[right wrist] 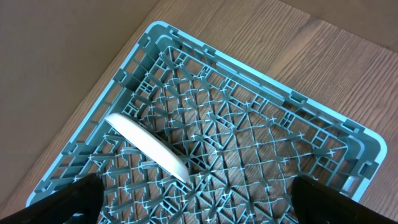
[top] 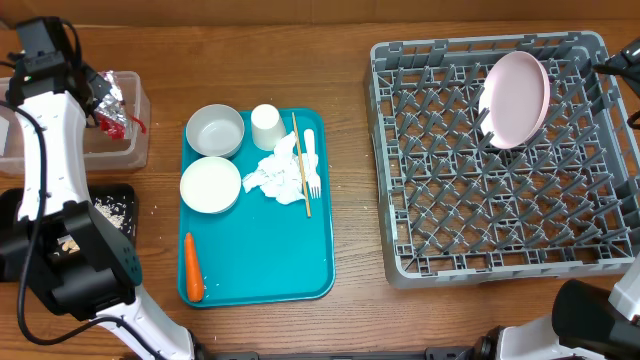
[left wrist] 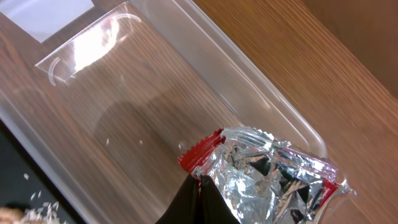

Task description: Sort waste into correct bins and load items into the dishwasher rack

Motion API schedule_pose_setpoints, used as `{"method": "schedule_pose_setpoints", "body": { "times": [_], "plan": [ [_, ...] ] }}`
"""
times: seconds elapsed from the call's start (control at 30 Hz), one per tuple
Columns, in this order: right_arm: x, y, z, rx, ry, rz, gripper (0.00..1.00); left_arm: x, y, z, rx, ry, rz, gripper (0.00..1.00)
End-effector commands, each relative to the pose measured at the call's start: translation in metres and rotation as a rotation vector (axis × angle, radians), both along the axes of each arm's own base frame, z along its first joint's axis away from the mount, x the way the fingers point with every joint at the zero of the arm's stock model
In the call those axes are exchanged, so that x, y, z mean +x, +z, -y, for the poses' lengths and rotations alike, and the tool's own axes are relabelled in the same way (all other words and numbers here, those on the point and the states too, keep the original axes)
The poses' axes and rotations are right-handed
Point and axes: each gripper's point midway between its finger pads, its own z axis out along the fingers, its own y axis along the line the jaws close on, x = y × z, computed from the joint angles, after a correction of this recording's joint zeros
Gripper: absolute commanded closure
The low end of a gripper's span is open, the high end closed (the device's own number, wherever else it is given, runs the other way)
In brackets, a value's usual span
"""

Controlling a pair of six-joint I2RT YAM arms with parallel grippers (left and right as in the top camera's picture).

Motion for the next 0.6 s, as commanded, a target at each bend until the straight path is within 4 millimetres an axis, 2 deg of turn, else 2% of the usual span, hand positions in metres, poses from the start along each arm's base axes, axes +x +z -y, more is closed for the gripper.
{"method": "schedule_pose_setpoints", "body": {
  "times": [0.0,0.07,0.1,0.17,0.23,0.27,0.4,0.47,0.57],
  "plan": [
    [0.001,-0.001,0.0,0.005,-0.006,0.0,0.0,0.0,0.017,-0.021,0.034,0.02,0.046,0.93],
    [0.001,-0.001,0.0,0.005,-0.006,0.0,0.0,-0.003,0.018,-0.027,0.05,0.008,0.036,0.86],
    [0.001,-0.001,0.0,0.005,-0.006,0.0,0.0,-0.004,0.017,-0.029,0.06,-0.004,0.025,0.78],
    [0.001,-0.001,0.0,0.005,-0.005,0.0,0.0,-0.007,0.016,-0.032,0.067,-0.013,0.01,0.41],
    [0.001,-0.001,0.0,0.005,-0.005,0.0,0.0,-0.009,0.015,-0.033,0.065,-0.015,0.0,0.13],
    [0.001,-0.001,0.0,0.005,-0.006,0.0,0.0,-0.01,0.015,-0.033,0.064,-0.014,-0.004,0.06],
    [0.001,-0.001,0.0,0.005,-0.005,0.0,0.0,-0.014,0.021,-0.027,0.045,-0.025,-0.006,0.0],
    [0.001,-0.001,0.0,0.005,-0.006,0.0,0.0,-0.013,0.033,-0.019,0.027,-0.05,0.017,0.0],
    [0.001,-0.001,0.0,0.005,-0.006,0.0,0.0,-0.008,0.06,0.004,-0.014,-0.117,0.076,0.0]
  ]
}}
